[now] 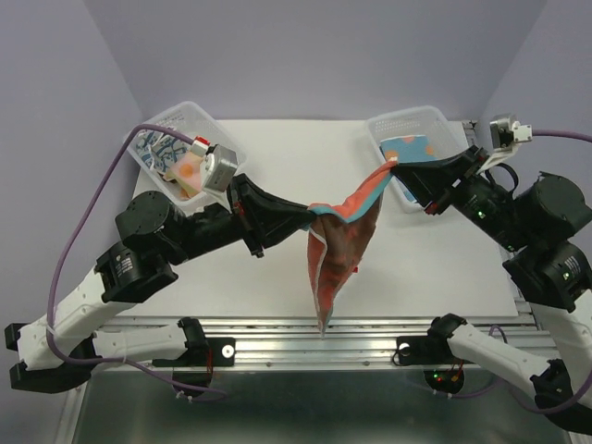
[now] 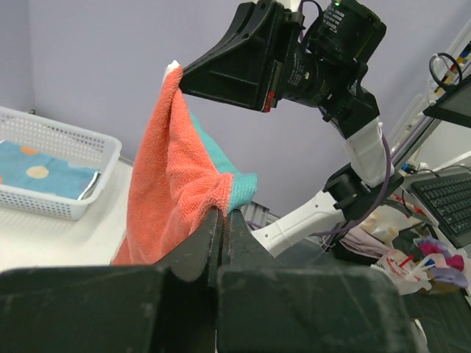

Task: Fold and stack the towels
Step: Flatten out the crumpled towel

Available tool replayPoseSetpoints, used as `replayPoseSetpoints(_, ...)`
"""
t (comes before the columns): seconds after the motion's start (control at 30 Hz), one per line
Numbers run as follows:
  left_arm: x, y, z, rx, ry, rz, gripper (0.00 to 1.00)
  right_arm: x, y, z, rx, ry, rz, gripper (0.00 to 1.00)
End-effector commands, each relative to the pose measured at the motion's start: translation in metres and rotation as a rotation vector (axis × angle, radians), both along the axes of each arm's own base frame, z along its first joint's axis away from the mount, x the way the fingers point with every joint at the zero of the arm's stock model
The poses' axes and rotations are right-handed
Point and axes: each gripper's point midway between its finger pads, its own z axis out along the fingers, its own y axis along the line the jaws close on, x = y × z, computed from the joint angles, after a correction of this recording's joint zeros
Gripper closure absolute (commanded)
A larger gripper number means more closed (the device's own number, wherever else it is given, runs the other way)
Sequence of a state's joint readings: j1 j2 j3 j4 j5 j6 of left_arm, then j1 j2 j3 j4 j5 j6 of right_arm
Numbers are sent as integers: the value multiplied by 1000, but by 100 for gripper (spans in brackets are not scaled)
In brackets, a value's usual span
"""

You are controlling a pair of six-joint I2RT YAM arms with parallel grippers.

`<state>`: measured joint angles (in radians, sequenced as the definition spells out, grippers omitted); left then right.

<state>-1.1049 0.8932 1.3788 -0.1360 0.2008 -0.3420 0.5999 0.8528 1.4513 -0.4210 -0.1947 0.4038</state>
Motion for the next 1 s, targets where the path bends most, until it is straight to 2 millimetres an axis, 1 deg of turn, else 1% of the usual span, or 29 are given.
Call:
replayPoseSetpoints(0.0,-10,10,25,-93,-45,-24,100,-14,-2,11,42,-11,36,99)
replayPoseSetpoints(0.03,-5,11,25,-94,-41,7,100,-10,-4,9,43,-3,13,99)
replayPoseSetpoints(0.07,0,11,20,-84,-36,27,100,-8,-5,7,43,3,1,99)
replayPoseSetpoints(0.1,3,11,18,-79,-37,46,100,0,-5,2,36,15,-27,99)
replayPoseSetpoints(0.17,21,14,11,-69,-9,143,100,10,-6,-5,34,29,-63,99)
replayPoseSetpoints(0.2,29,13,3,-50,-4,179,100,16,-6,-9,28,33,-83,99)
replayPoseSetpoints(0.23,50,19,-4,-41,29,298,100,29,-7,-18,19,53,-130,99)
replayPoseSetpoints(0.27,61,21,-11,-32,66,361,100,36,-9,-22,8,55,-160,99)
replayPoseSetpoints(0.3,72,23,-17,-19,89,419,100,48,-16,-27,3,63,-228,99)
replayPoseSetpoints(0.33,92,23,-33,27,127,524,100,61,-15,-36,-15,79,-268,99)
replayPoseSetpoints(0.4,109,23,-42,59,151,604,100,80,-21,-50,-33,104,-353,99)
replayPoseSetpoints(0.43,124,22,-54,93,167,678,100,97,-24,-62,-43,117,-425,99)
replayPoseSetpoints(0.47,132,21,-58,112,164,706,100,106,-28,-63,-43,117,-467,99)
replayPoseSetpoints(0.5,140,22,-60,126,158,728,100,115,-30,-75,-61,131,-508,99)
replayPoseSetpoints(0.53,157,19,-71,159,164,747,100,131,-32,-85,-79,141,-567,99)
replayPoseSetpoints(0.6,178,18,-83,190,164,725,100,146,-33,-98,-117,146,-622,99)
replayPoseSetpoints(0.63,199,19,-90,198,162,700,100,155,-36,-101,-123,146,-662,99)
replayPoseSetpoints(0.67,209,19,-102,222,159,694,100,166,-30,-114,-162,159,-671,99)
replayPoseSetpoints(0.7,219,22,-108,236,152,709,100,173,-28,-120,-179,163,-681,99)
replayPoseSetpoints(0.73,240,30,-118,262,144,770,100,180,-29,-122,-178,158,-704,99)
replayPoseSetpoints(0.77,247,31,-119,284,121,783,100,186,-27,-126,-194,155,-709,99)
replayPoseSetpoints(0.8,254,33,-121,301,104,793,100,198,-21,-141,-223,176,-712,99)
replayPoseSetpoints(0.83,262,33,-126,328,92,792,100,207,-25,-142,-220,179,-725,99)
replayPoseSetpoints(0.87,276,30,-135,359,73,766,100,216,-23,-147,-224,184,-726,99)
replayPoseSetpoints(0.9,284,29,-133,380,35,756,100,223,-22,-152,-232,192,-728,99)
replayPoseSetpoints(0.93,293,16,-149,427,26,679,100,238,-23,-163,-242,205,-733,99)
replayPoseSetpoints(0.97,306,24,-156,455,16,679,100,246,-24,-168,-246,211,-739,99)
